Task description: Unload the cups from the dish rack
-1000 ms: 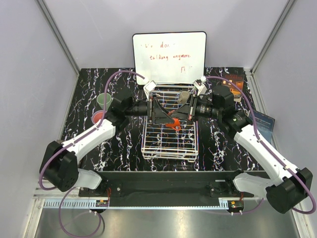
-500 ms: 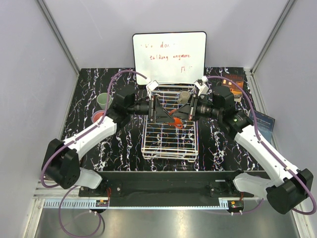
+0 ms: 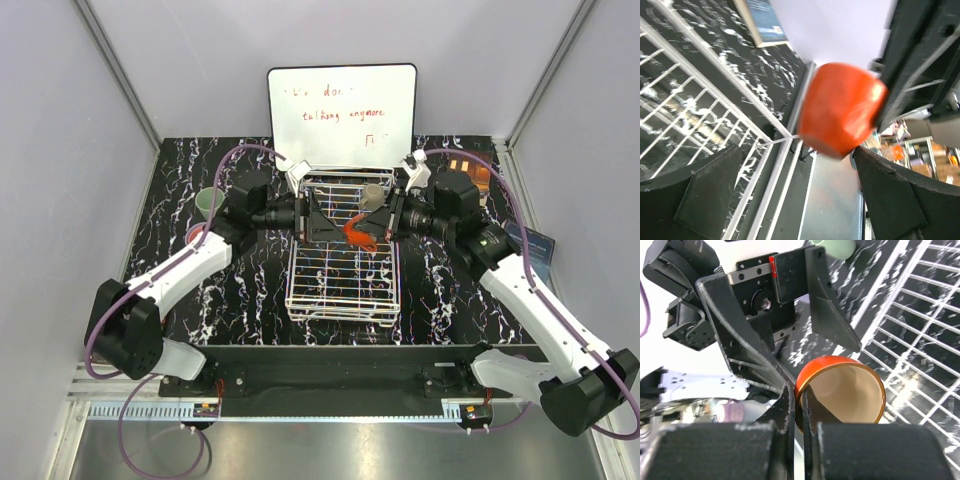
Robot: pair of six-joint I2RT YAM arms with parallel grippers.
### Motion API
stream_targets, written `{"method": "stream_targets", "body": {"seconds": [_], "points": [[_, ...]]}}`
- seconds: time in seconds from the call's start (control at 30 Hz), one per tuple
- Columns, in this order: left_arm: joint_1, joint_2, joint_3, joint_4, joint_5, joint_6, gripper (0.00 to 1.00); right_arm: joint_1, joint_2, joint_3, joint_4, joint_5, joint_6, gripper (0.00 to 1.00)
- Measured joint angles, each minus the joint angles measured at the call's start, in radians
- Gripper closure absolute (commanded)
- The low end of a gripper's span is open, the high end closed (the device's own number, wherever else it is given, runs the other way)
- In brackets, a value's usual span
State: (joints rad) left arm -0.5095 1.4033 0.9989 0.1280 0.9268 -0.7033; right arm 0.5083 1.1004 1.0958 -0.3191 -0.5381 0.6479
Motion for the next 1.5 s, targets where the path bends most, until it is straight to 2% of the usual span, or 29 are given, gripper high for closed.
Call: {"method": "stream_targets", "body": {"seconds": [0.27,0.53,0.63,0.73,0.87,1.07,1.3,1.5], "points": [[0.052,0.000,-0.014,-0.069,-0.074,0.018,0.01,0.000,-0.003,0.077,-0.124,0.165,-0.098,1.00],[0.059,0.000,-0.012,-0.229,-0.250,0.052,0.01,-0.005,0.147,0.280,-0.410,0.733,-0.230,1.00],[0.059,0.000,-0.012,-0.262,-0.304,0.045,0.01,-0.042,0.212,0.292,-0.470,0.869,-0.253,1.00],[0.059,-0.006,-0.012,-0.294,-0.376,0.030,0.01,-0.100,0.275,0.292,-0.509,0.941,-0.259,1.00],[0.059,-0.047,-0.014,-0.336,-0.480,0.009,0.01,-0.154,0.364,0.292,-0.525,0.974,-0.258,1.00],[0.059,-0.154,-0.031,-0.354,-0.566,-0.011,0.01,-0.230,0.525,0.317,-0.526,0.917,-0.221,1.00],[0.059,-0.203,-0.077,-0.381,-0.600,-0.012,0.01,-0.282,0.719,0.409,-0.511,0.867,-0.204,1.00],[0.059,-0.248,-0.126,-0.401,-0.607,-0.012,0.01,-0.307,0.819,0.464,-0.486,0.832,-0.203,1.00]]}}
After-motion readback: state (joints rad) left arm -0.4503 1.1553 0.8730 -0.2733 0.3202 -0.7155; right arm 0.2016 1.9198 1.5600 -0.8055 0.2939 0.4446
